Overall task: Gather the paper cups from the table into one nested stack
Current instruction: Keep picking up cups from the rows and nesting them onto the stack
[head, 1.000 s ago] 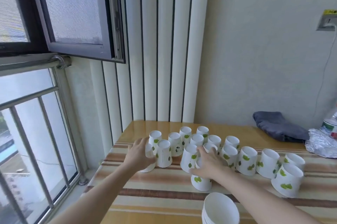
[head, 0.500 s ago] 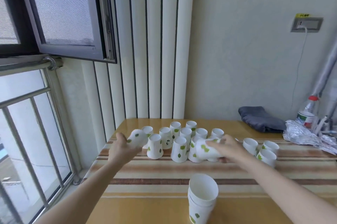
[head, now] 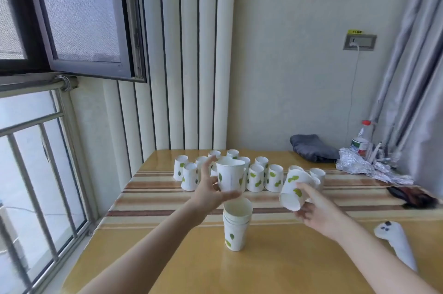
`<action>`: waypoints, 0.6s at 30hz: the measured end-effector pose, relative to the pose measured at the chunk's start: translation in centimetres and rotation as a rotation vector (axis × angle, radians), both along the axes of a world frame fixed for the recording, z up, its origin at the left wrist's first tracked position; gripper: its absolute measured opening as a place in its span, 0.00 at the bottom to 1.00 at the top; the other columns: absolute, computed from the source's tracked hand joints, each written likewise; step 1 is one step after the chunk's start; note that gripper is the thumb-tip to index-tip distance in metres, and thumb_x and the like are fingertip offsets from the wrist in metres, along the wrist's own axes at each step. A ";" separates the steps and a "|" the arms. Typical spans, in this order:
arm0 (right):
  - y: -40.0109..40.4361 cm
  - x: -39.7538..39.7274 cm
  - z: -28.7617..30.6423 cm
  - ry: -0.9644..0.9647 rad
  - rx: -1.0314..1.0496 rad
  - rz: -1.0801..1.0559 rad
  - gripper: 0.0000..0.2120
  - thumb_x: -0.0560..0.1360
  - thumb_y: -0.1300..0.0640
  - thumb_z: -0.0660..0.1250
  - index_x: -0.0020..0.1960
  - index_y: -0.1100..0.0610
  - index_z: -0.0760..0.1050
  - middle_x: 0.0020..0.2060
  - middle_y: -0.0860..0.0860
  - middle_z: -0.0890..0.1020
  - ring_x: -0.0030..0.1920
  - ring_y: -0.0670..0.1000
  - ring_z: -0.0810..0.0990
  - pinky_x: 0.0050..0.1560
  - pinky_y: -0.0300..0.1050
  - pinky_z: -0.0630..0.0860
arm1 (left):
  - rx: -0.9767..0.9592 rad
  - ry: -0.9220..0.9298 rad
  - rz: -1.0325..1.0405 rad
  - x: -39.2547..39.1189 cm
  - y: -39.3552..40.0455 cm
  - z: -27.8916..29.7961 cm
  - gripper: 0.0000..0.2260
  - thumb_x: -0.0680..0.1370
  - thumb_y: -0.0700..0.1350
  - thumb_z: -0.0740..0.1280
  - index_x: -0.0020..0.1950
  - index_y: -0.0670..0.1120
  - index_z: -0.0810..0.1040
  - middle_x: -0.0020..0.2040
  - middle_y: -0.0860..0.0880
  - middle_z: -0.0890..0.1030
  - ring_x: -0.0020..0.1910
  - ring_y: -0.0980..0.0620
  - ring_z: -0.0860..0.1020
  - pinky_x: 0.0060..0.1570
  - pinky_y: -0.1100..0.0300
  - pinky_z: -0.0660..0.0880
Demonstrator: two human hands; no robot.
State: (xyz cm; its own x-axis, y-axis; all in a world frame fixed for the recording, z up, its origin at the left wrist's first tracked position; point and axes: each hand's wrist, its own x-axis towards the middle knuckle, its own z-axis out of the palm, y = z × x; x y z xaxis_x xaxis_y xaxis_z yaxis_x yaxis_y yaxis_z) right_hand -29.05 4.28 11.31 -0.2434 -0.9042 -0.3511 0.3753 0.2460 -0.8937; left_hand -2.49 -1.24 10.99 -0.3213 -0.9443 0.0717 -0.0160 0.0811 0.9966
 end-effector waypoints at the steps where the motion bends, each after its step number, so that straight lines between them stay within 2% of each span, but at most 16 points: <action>1: 0.4 -0.2 0.0 0.058 -0.031 -0.004 0.21 0.71 0.57 0.73 0.62 0.54 0.72 0.50 0.59 0.80 0.43 0.56 0.79 0.41 0.48 0.76 | -0.015 -0.033 -0.024 -0.2 0.2 -0.3 0.45 0.68 0.39 0.78 0.71 0.65 0.54 0.59 0.43 0.81 0.59 0.44 0.81 0.55 0.49 0.80; 5: 1.1 0.3 1.0 0.318 -0.169 -0.018 0.29 0.70 0.61 0.74 0.67 0.51 0.67 0.55 0.55 0.80 0.50 0.58 0.83 0.48 0.52 0.81 | -0.062 -0.129 -0.042 -1.0 0.6 -1.1 0.43 0.66 0.37 0.79 0.69 0.64 0.59 0.62 0.45 0.77 0.59 0.45 0.79 0.57 0.48 0.80; 8: 1.0 2.1 2.4 0.516 -0.266 0.003 0.31 0.69 0.60 0.76 0.65 0.47 0.65 0.51 0.46 0.77 0.52 0.50 0.80 0.57 0.53 0.79 | -0.065 -0.139 -0.042 -1.0 0.6 -1.8 0.44 0.64 0.38 0.80 0.70 0.61 0.60 0.63 0.47 0.75 0.60 0.48 0.77 0.53 0.60 0.78; 10: 0.4 3.5 3.0 0.666 -0.345 0.045 0.33 0.68 0.58 0.77 0.66 0.45 0.65 0.52 0.46 0.77 0.53 0.47 0.78 0.56 0.49 0.78 | -0.061 -0.146 -0.040 -0.4 0.6 -2.1 0.47 0.62 0.41 0.82 0.72 0.60 0.59 0.65 0.50 0.74 0.64 0.51 0.74 0.51 0.68 0.73; 11: 0.0 4.2 3.2 0.731 -0.385 0.080 0.34 0.67 0.57 0.77 0.67 0.45 0.64 0.54 0.47 0.77 0.54 0.46 0.77 0.55 0.46 0.78 | -0.063 -0.152 -0.034 0.2 0.5 -2.2 0.48 0.61 0.44 0.83 0.72 0.60 0.59 0.66 0.51 0.73 0.66 0.52 0.72 0.53 0.69 0.71; 12: -0.4 4.9 3.2 0.791 -0.417 0.122 0.36 0.67 0.56 0.78 0.68 0.45 0.64 0.55 0.48 0.78 0.53 0.47 0.78 0.53 0.45 0.78 | -0.061 -0.150 -0.028 0.8 0.2 -2.3 0.48 0.61 0.46 0.83 0.73 0.60 0.59 0.67 0.51 0.72 0.68 0.53 0.70 0.56 0.67 0.69; 14: -1.1 6.3 2.8 0.882 -0.449 0.213 0.38 0.66 0.54 0.78 0.69 0.44 0.62 0.56 0.52 0.78 0.52 0.52 0.79 0.53 0.48 0.79 | -0.049 -0.134 -0.009 2.5 -0.3 -2.5 0.48 0.59 0.49 0.83 0.73 0.58 0.60 0.68 0.51 0.73 0.70 0.52 0.70 0.62 0.61 0.67; 16: -1.7 7.6 1.8 0.941 -0.444 0.280 0.38 0.66 0.52 0.77 0.69 0.42 0.61 0.56 0.56 0.78 0.48 0.56 0.80 0.53 0.50 0.79 | -0.025 -0.120 0.018 4.3 -0.8 -2.7 0.47 0.59 0.51 0.83 0.73 0.58 0.62 0.67 0.51 0.74 0.69 0.53 0.70 0.64 0.58 0.67; 18: -1.9 8.3 0.7 0.975 -0.426 0.343 0.39 0.66 0.51 0.77 0.70 0.41 0.59 0.56 0.54 0.77 0.48 0.55 0.79 0.52 0.47 0.78 | 0.024 -0.098 0.056 6.1 -1.4 -3.2 0.45 0.60 0.52 0.82 0.72 0.57 0.64 0.66 0.52 0.74 0.69 0.52 0.71 0.63 0.56 0.71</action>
